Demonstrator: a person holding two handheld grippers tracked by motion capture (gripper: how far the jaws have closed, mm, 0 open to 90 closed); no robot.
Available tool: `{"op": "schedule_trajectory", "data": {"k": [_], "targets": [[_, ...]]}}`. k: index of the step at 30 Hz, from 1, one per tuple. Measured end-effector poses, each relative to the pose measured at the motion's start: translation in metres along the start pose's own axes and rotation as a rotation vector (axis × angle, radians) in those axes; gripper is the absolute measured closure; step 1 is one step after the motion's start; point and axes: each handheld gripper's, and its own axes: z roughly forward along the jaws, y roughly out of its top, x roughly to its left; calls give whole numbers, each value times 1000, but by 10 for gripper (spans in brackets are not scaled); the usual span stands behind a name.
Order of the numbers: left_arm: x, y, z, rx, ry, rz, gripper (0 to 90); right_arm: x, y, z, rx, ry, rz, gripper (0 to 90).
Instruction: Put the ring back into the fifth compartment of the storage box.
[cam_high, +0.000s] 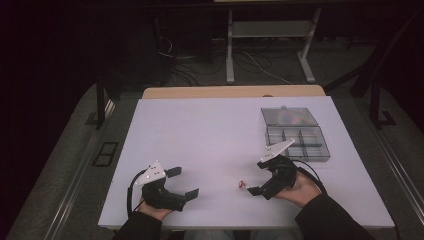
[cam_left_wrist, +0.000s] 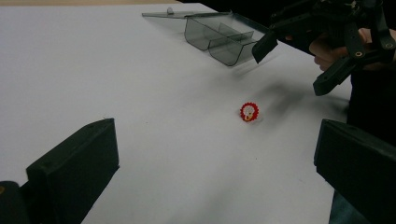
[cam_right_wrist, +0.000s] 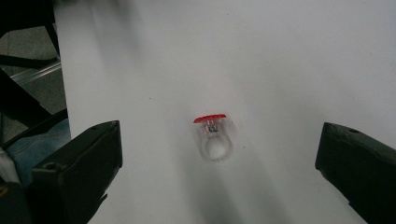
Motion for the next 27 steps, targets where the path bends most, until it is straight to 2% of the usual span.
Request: {"op": "schedule_trajectory", "data": {"k": [16,22,27], "targets": [[0,0,1,8,-5,8,0,-1,4,17,17,29,-4,1],[0,0,1,9,-7,6,0,-1,6,24,35,35,-23,1],[0,0,2,12,-8,8,0,-1,7,32,69,30,-59,1]]}}
